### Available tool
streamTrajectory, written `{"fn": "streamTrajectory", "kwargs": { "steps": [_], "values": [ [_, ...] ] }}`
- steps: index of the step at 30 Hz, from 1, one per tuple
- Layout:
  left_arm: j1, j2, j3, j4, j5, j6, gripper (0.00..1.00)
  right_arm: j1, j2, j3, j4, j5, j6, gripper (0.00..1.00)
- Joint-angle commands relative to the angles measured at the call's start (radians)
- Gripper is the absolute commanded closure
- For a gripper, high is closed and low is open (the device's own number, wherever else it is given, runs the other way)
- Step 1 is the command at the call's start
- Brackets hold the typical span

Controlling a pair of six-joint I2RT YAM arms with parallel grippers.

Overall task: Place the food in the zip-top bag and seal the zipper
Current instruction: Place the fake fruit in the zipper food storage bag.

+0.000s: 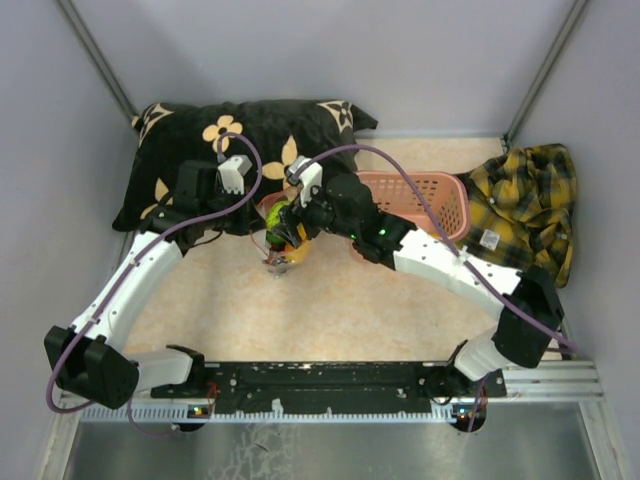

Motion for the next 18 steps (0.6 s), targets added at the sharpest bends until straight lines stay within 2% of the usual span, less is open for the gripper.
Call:
{"fn": "streamTrajectory", "kwargs": {
  "steps": [1, 6, 11, 18],
  "values": [
    [0.005, -0.015, -0.006, 0.025, 0.022, -0.004, 1.0, 0.013, 0.049, 0.073, 0.026, 0.058, -0.081, 0.5],
    [0.005, -0.017, -0.006, 0.024, 0.025, -0.004, 1.0, 0.013, 0.086, 0.068, 0.038, 0.188, -0.155, 0.43],
    [0.005, -0.023, -0.007, 0.026, 0.027, -0.004, 1.0, 0.013, 0.128, 0.08, 0.057, 0.248, -0.182, 0.33],
    [0.005, -0.015, -0.008, 0.028, 0.031, -0.005, 1.0, 0.013, 0.118, 0.084, 0.079, 0.28, -0.195, 0.26]
  ]
}}
